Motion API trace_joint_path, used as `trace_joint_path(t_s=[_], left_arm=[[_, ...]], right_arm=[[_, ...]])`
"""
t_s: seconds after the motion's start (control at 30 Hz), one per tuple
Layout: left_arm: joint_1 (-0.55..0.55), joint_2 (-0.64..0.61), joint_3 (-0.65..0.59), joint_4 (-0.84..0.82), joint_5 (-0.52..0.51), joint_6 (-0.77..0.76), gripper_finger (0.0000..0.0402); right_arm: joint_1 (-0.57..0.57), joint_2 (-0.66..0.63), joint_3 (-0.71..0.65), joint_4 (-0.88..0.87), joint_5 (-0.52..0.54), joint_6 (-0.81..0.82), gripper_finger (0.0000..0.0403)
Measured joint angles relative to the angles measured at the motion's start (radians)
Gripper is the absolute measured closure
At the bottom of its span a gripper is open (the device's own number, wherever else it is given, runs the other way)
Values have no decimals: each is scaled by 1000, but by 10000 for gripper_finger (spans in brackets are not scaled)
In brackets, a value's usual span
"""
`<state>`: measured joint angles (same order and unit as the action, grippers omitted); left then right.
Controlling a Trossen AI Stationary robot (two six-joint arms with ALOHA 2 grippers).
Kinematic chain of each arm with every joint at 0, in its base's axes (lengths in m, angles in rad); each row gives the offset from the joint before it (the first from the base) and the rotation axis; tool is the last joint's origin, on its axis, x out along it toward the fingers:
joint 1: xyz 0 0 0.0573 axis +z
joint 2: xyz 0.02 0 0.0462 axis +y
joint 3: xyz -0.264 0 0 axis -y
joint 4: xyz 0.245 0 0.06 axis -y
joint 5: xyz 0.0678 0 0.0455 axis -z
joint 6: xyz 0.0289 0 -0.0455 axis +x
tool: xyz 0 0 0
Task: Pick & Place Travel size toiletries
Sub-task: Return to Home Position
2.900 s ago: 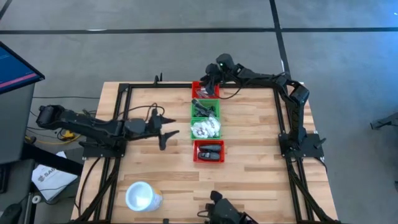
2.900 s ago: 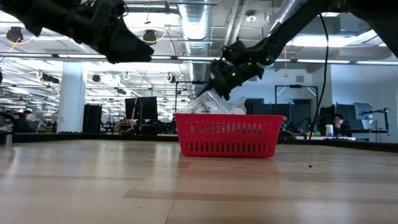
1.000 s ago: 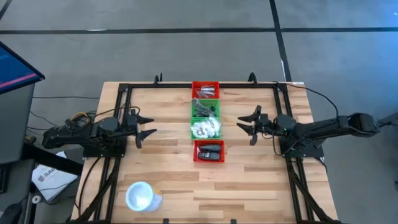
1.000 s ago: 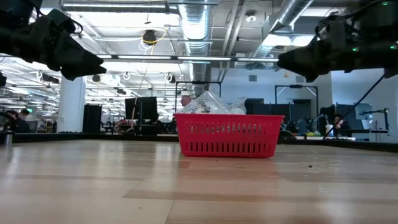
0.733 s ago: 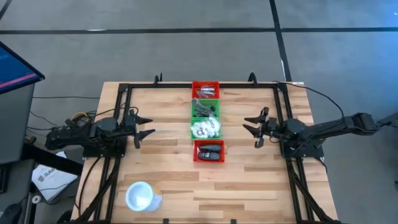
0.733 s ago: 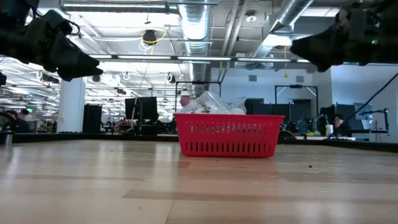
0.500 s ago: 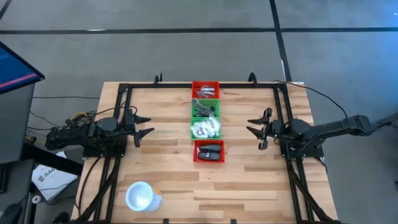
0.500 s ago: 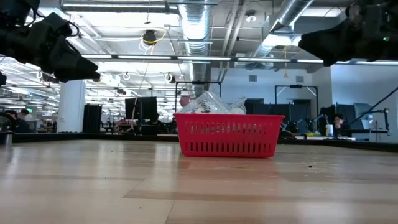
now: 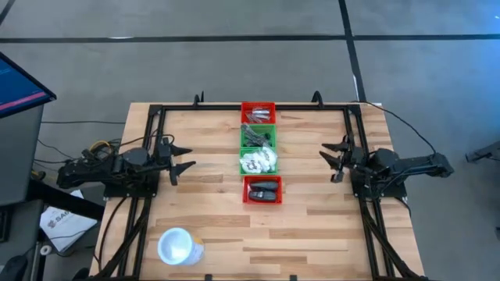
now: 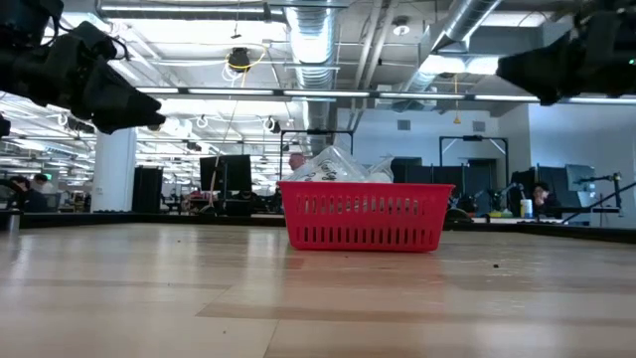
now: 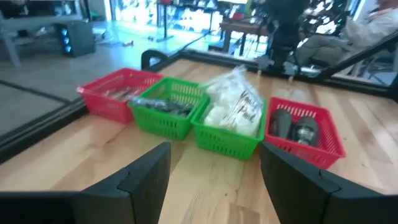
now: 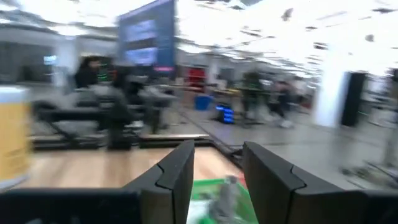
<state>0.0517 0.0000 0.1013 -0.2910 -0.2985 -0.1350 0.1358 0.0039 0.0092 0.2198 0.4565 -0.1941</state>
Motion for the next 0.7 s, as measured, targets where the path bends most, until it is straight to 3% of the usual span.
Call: trace_joint_path(t_s=[0.17, 0.27, 0.7], left_arm=[[0, 9, -3, 33, 11, 25, 165], [0, 20, -4, 31, 11, 25, 165], [0, 128, -4, 47, 11, 25, 165]], right_arm=[[-1, 23, 2, -93, 92, 58, 276], [-1, 24, 3, -162, 94, 71, 276], [-1, 21, 4, -159, 93, 169, 276]])
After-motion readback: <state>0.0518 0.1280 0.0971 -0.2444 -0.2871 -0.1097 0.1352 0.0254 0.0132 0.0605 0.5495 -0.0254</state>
